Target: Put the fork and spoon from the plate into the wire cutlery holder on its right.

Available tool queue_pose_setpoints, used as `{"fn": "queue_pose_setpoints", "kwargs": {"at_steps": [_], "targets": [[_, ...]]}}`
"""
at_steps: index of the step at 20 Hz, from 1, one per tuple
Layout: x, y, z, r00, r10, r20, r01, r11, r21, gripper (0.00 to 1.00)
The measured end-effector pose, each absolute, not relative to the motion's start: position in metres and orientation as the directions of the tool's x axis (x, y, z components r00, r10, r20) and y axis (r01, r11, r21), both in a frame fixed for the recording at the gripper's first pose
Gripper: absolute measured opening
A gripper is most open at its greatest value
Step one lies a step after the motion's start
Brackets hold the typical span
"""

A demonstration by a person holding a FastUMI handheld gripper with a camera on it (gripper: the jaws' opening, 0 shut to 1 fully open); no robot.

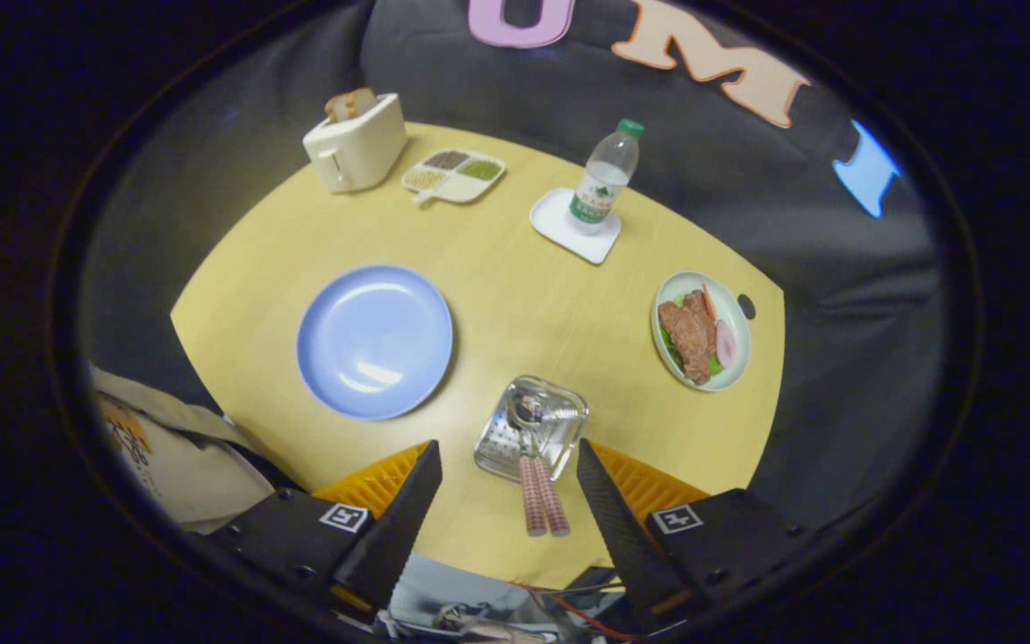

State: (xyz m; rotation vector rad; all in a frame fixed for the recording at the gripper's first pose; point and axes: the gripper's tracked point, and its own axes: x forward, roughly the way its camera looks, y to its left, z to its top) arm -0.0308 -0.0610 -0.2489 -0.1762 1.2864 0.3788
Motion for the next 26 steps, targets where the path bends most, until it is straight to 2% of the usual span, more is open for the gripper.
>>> {"fn": "queue_pose_setpoints", "kwargs": {"at_steps": [3, 5, 10, 15, 19, 26], "targets": [[-0.012, -0.038, -0.219, 0.462, 0.235, -0.855, -0.229, 0.963, 0.141, 0.99], [-0.004, -0.038, -0.197, 0.599, 0.218, -0.771, -0.158, 0.976, 0.153, 0.99], [0.004, -0.048, -0.151, 0.820, 0.115, -0.561, -0.003, 0.980, 0.197, 0.98], [0.001, -0.047, -0.108, 0.934, 0.049, -0.353, 0.010, 0.986, 0.166, 0.97], [0.004, -0.051, -0.067, 0.977, -0.011, -0.212, 0.034, 0.994, 0.108, 0.96], [0.014, -0.026, -0.056, 0.982, 0.049, -0.180, -0.039, 0.998, 0.058, 0.96]]}}
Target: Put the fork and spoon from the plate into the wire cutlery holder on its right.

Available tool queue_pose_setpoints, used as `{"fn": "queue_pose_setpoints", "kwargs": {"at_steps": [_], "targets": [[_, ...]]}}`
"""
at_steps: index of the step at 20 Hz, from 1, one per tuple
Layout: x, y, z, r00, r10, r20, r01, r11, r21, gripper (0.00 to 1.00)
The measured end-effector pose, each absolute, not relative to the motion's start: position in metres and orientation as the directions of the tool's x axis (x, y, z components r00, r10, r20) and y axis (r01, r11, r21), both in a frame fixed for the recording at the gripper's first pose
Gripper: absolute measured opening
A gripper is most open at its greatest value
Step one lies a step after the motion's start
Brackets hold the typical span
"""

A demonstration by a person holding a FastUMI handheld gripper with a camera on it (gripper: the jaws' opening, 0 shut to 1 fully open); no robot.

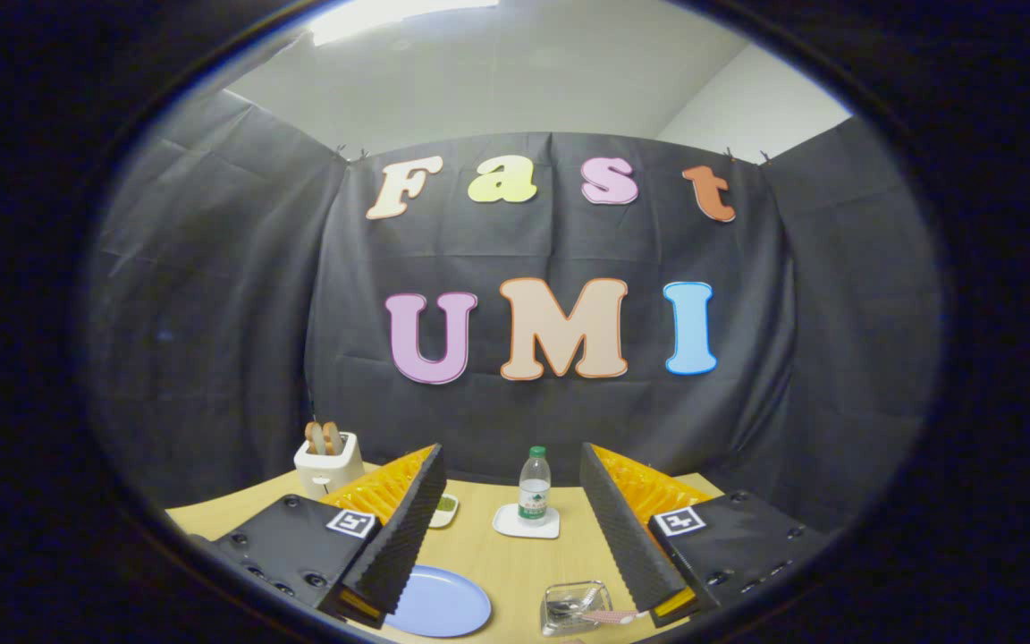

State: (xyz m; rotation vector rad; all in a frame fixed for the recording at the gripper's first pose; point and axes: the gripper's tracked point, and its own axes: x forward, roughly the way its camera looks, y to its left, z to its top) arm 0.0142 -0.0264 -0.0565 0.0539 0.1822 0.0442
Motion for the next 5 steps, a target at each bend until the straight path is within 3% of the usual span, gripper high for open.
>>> {"fn": "queue_pose_setpoints", "kwargs": {"at_steps": [5], "targets": [[0.0201, -0.0226, -0.0613, 0.981, 0.065, -0.183, -0.050, 0.995, 0.084, 0.98]]}}
